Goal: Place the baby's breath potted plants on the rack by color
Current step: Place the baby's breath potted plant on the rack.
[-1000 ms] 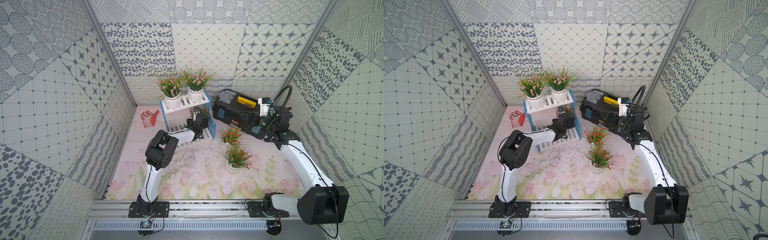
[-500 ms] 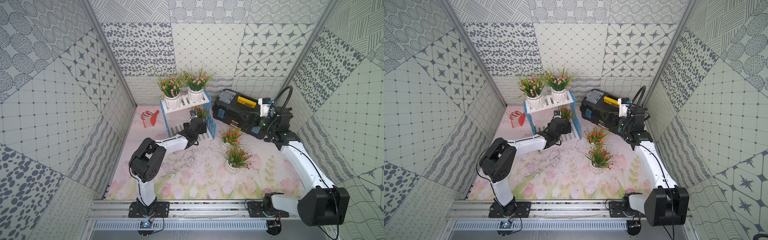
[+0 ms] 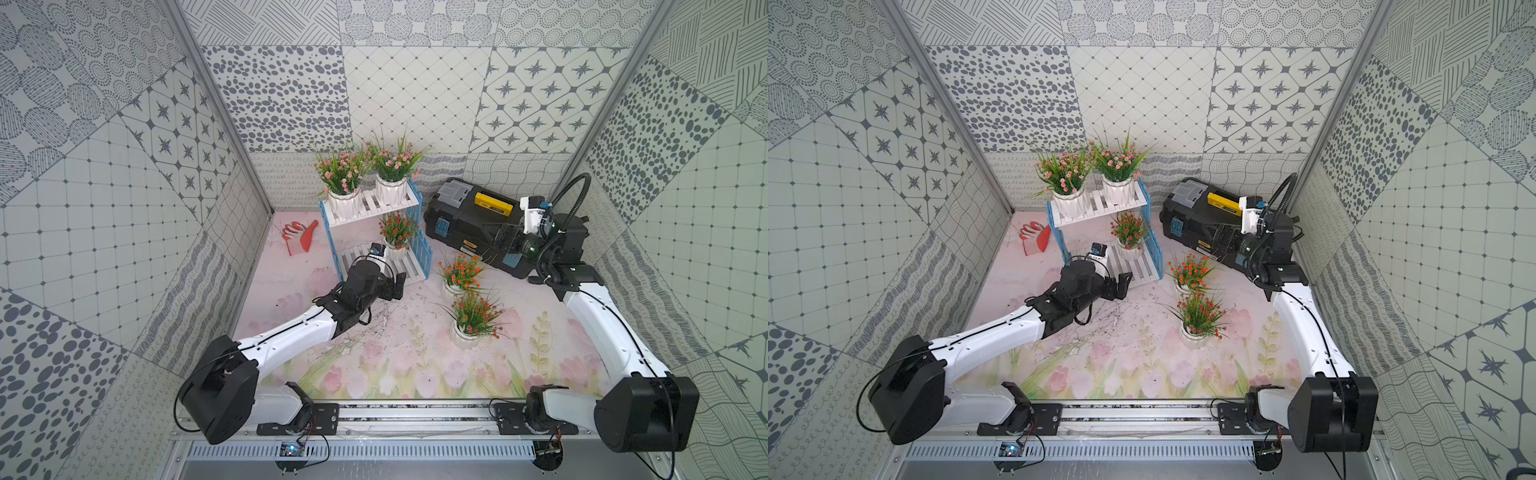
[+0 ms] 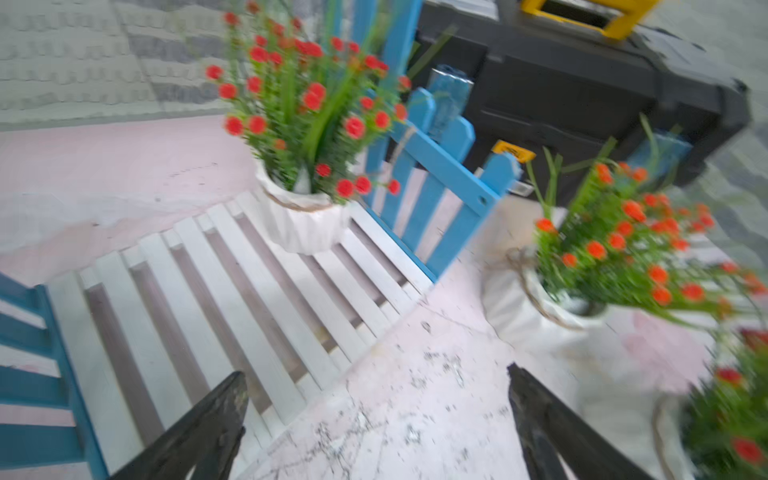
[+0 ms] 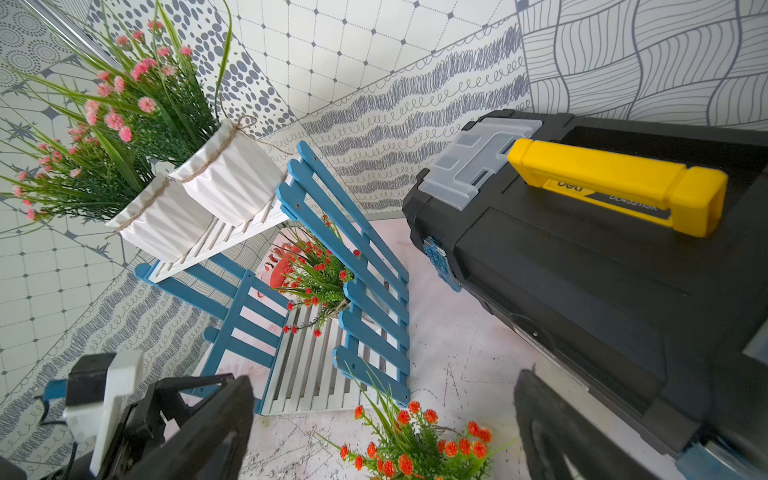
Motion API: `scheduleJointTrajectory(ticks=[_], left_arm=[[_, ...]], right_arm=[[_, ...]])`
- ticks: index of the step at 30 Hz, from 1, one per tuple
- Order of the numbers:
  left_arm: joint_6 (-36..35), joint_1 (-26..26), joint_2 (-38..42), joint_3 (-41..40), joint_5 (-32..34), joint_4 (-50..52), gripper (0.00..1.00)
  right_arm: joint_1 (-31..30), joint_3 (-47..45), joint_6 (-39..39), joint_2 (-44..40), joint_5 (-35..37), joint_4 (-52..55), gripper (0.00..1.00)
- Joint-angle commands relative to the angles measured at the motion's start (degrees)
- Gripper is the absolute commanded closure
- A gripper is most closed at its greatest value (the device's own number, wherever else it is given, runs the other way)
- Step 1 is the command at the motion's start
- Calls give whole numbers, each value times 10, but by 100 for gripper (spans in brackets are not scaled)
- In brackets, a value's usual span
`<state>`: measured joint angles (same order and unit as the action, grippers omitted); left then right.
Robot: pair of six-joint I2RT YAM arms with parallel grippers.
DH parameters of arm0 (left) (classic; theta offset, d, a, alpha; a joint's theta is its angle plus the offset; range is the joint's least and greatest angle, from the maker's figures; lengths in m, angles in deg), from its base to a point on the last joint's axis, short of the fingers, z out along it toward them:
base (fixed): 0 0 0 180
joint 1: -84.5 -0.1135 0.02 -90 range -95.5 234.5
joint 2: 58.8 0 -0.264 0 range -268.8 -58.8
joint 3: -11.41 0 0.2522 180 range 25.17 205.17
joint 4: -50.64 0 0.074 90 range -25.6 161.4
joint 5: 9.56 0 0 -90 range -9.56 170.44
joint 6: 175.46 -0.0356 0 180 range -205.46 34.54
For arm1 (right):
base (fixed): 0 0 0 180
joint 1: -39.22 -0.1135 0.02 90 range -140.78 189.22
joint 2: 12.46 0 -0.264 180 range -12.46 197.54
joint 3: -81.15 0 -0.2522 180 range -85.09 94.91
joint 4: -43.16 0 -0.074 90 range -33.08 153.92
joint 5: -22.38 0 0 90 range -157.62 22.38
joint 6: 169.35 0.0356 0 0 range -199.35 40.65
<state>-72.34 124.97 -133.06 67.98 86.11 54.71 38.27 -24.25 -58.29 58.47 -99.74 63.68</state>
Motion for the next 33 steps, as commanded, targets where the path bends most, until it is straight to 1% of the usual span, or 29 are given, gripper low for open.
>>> scheduleJointTrajectory(ticks=[1, 2, 5, 7, 8, 12, 15, 17, 23, 29, 33], left_arm=[[-121, 31, 20, -44, -216, 11, 3], [-122, 37, 15, -56, -242, -15, 3], [-108, 44, -17, -93, -277, -114, 2], [-103, 60, -45, -110, -262, -181, 2], [-108, 73, -63, -113, -242, -205, 2], [-131, 131, -127, -102, -206, -290, 2], [-147, 162, -170, -88, -205, -341, 2], [-150, 173, -194, -79, -209, -371, 2], [-149, 181, -260, -57, -227, -440, 2], [-151, 183, -290, -34, -263, -454, 2], [-151, 182, -305, -24, -277, -460, 2]], right_arm=[[5, -9, 28, -5, -22, -43, 2], [6, -8, 31, -7, -25, -45, 2], [10, -10, 35, -12, -31, -46, 2], [13, -11, 34, -17, -34, -44, 2], [15, -12, 34, -20, -37, -43, 2], [21, -12, 32, -30, -40, -44, 2], [24, -8, 31, -31, -42, -40, 2], [24, -8, 32, -33, -43, -44, 2], [28, -1, 31, -38, -47, -43, 2], [28, 12, 23, -39, -48, -29, 2], [28, 17, 18, -40, -48, -22, 2]])
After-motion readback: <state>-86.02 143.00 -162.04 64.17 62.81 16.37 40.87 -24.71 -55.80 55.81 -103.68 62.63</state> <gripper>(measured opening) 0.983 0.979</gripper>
